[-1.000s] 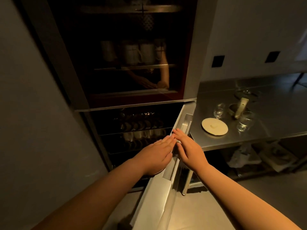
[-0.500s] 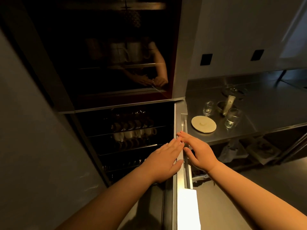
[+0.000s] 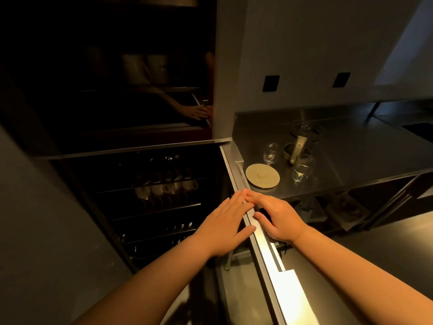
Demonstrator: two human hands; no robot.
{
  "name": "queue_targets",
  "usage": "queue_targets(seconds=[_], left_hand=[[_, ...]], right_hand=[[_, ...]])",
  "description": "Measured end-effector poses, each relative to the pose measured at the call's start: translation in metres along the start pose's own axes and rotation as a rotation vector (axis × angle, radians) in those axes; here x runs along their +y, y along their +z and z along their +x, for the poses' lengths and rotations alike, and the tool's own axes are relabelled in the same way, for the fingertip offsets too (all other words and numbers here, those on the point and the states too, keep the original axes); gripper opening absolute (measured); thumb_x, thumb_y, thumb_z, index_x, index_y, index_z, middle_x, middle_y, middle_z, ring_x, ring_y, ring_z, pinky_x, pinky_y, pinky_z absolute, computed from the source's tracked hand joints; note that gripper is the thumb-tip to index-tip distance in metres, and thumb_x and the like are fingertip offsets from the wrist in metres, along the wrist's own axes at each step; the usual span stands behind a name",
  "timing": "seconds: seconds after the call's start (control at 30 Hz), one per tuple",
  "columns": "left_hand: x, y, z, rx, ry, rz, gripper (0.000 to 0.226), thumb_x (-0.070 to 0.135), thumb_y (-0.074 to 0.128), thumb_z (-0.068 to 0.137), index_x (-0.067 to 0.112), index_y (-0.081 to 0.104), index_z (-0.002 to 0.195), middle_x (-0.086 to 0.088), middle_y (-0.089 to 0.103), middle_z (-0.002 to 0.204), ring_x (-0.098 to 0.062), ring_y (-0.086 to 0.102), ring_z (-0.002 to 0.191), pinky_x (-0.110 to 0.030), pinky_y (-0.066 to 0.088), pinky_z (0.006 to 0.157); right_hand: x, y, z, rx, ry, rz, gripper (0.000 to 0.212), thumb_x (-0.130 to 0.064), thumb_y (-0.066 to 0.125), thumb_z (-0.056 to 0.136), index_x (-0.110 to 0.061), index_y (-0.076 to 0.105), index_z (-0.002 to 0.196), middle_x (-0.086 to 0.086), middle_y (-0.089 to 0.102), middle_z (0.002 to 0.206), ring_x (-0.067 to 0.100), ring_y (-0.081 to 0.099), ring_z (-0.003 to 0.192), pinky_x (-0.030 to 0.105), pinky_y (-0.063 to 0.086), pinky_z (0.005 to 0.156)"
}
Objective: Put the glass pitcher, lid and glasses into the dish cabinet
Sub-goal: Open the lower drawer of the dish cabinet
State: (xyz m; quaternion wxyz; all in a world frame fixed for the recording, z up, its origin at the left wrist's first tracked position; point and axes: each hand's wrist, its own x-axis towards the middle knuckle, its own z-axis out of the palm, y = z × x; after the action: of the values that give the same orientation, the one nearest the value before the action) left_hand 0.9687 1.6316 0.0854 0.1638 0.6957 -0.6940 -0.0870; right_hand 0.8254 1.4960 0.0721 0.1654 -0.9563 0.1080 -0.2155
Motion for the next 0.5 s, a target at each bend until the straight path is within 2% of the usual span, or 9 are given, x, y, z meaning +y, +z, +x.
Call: queue_targets(seconds=[0.1,0.2,0.3,0.4,0.5], left_hand=[[0.008,0.004,0.006,0.008,-0.007,-0.018,0.064,0.054,0.035,0.096,0.03,0.01,0.15,0.011,-0.009,0.158,0.003,-0.016,0.134,-0.02,-0.008,0.109],[0.009,0.005,0.011,0.03,-0.014,-0.021,0.066,0.055,0.036,0.095,0.03,0.009,0.15,0.013,-0.008,0.157,0.005,-0.014,0.133,-0.02,-0.007,0.109],[-0.002,0.0,0.017,0.044,-0.046,-0.063,0.076,0.06,0.038,0.092,0.031,-0.001,0.15,0.017,-0.009,0.154,0.005,-0.011,0.133,-0.019,-0.005,0.109],[-0.023,-0.007,0.027,-0.028,-0.021,0.009,0.088,0.068,0.037,0.087,0.029,-0.009,0.149,0.012,-0.012,0.156,0.002,-0.014,0.135,-0.022,-0.006,0.111],[-0.042,-0.014,0.039,-0.092,0.032,0.087,0.088,0.068,0.036,0.087,0.027,-0.011,0.149,0.009,-0.018,0.155,0.0,-0.021,0.135,-0.024,-0.009,0.112]], right_hand=[[0.008,-0.011,-0.005,-0.038,0.0,0.006,0.046,-0.039,0.044,0.093,-0.017,0.048,0.134,-0.003,0.054,0.134,0.012,0.058,0.112,0.03,0.052,0.09],[0.012,-0.019,-0.004,-0.099,0.042,0.015,0.052,-0.05,0.044,0.092,-0.026,0.043,0.137,-0.011,0.049,0.139,0.006,0.053,0.118,0.03,0.049,0.094],[0.007,-0.02,0.0,-0.135,0.089,-0.004,0.058,-0.06,0.043,0.088,-0.032,0.04,0.139,-0.017,0.044,0.141,0.002,0.049,0.122,0.029,0.048,0.096],[-0.005,-0.019,0.002,-0.137,0.151,-0.054,0.057,-0.06,0.042,0.087,-0.034,0.042,0.137,-0.021,0.039,0.144,0.002,0.048,0.122,0.03,0.048,0.096],[-0.015,-0.019,0.006,-0.162,0.127,-0.143,0.057,-0.057,0.037,0.091,-0.032,0.035,0.143,-0.017,0.03,0.149,0.001,0.033,0.135,0.026,0.035,0.108]])
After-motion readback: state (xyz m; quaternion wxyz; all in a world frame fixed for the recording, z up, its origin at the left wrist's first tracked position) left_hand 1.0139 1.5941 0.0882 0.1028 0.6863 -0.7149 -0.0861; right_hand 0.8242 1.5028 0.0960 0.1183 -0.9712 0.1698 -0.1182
